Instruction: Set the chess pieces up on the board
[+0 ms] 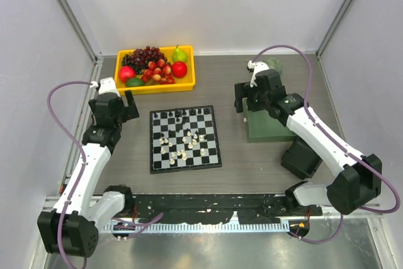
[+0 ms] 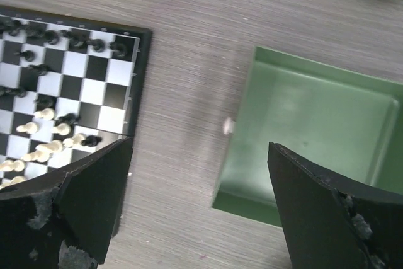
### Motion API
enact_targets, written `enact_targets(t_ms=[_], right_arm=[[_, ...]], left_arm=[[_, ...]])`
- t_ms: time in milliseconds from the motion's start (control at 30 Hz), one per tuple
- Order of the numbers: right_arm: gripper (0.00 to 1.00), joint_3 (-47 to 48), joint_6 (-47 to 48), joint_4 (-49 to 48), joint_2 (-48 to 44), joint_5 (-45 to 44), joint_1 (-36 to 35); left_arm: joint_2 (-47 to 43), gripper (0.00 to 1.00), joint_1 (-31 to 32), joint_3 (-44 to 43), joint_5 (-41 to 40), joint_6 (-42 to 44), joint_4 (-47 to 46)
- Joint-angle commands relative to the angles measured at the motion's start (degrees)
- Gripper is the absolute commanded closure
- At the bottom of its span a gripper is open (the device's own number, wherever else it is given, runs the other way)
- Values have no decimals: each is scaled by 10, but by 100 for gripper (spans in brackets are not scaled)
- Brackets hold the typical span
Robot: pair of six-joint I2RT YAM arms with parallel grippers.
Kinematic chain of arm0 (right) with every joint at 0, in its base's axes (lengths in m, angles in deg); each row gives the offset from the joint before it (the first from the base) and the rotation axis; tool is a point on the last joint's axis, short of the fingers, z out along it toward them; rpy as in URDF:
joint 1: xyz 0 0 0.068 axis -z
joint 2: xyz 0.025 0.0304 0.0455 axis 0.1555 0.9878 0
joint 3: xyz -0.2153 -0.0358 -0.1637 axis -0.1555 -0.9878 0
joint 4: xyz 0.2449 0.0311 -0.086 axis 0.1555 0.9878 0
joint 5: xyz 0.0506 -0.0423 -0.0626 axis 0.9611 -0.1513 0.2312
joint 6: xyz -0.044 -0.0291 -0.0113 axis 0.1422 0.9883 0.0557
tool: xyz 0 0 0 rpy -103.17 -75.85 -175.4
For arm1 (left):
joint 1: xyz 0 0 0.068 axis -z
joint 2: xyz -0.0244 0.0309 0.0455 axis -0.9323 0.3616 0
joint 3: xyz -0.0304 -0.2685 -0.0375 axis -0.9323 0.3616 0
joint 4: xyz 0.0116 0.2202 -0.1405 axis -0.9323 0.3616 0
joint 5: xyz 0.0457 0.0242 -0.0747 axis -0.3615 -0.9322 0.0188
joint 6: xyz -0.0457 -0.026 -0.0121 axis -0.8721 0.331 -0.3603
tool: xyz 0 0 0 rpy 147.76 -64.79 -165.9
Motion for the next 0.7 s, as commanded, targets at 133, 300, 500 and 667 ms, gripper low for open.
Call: enact_targets(t_ms=[133,300,500,667], right_arm=[[5,-70,-93,-177,-70,80,-18],[5,-73,-96,-199,-44,148,-15],[5,-63,-54,-131,-42,121,-51],[4,-34,-41,-86,-46,86,-63]], left_arm=[[-66,1,-3,-20,-27,-73,101],[-136,1,-4,58,41,-105,44],[-222,1,-5,114,51,-117,0],[-238,1,-7,105,14,-160,-17]])
